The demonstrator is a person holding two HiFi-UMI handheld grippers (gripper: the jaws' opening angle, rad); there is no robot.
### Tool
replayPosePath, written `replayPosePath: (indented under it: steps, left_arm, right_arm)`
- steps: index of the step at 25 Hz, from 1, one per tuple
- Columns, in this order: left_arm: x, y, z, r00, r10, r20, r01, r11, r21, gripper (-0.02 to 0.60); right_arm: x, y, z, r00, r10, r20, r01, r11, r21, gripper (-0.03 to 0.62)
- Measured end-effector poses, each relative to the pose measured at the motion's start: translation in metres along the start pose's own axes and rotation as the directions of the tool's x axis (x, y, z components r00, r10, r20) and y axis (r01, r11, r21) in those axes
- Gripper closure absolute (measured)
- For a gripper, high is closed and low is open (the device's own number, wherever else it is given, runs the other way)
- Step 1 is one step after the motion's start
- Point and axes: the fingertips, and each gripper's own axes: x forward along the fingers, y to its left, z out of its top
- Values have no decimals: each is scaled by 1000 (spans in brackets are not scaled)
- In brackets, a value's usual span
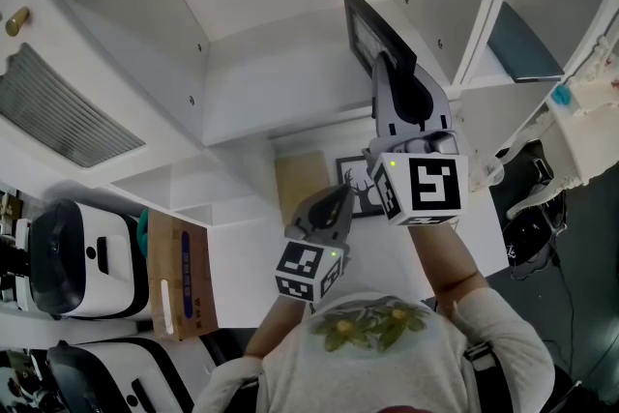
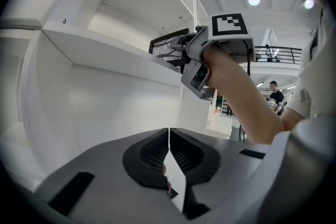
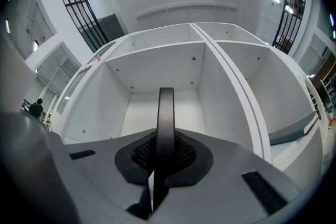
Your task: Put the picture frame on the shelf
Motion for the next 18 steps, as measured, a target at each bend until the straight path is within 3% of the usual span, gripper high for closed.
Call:
replayPosePath:
  steps: [18]
  left_arm:
    - [2,0,-2,1000,-10,-2,10,1000,-7,548]
  right_arm:
    - [9,3,-6,999,-1,-42,0,1000,-29,557]
